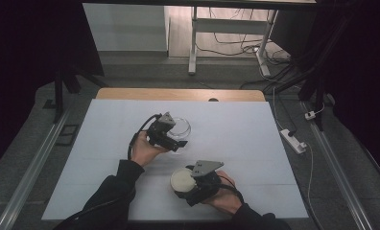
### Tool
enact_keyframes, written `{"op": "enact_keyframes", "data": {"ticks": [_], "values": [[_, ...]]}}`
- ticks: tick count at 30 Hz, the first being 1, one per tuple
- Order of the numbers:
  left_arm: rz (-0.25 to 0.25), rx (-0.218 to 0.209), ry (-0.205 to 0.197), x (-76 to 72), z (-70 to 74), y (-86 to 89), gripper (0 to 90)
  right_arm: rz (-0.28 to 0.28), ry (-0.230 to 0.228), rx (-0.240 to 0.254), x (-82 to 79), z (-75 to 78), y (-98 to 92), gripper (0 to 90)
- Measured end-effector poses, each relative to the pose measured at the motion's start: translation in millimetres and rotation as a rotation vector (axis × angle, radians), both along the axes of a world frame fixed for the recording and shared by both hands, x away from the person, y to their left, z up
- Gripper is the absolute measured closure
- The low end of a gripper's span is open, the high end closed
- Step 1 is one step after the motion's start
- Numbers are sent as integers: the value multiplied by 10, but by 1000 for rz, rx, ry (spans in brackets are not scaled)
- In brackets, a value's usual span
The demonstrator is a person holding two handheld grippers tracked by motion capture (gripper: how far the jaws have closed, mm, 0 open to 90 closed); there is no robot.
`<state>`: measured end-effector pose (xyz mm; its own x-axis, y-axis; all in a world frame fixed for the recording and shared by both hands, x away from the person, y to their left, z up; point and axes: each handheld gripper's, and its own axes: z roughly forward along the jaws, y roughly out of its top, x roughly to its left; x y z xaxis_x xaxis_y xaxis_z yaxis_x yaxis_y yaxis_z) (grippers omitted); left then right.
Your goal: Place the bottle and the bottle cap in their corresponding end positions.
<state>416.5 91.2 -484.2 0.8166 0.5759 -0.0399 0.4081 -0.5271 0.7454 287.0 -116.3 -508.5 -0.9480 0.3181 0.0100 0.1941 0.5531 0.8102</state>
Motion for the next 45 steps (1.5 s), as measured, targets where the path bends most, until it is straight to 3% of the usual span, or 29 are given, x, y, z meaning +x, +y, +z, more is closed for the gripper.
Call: {"op": "enact_keyframes", "data": {"ticks": [18,34,42,45], "values": [[41,18,12,213,-116,-95,74,-10,0,-47,138,-182,78,73],[66,15,12,261,-227,-142,74,-49,19,-75,257,-289,108,71],[61,9,-2,249,-248,-131,71,-62,49,-152,293,-325,172,69],[66,7,-4,245,-254,-134,69,-61,36,-161,283,-328,182,68]]}}
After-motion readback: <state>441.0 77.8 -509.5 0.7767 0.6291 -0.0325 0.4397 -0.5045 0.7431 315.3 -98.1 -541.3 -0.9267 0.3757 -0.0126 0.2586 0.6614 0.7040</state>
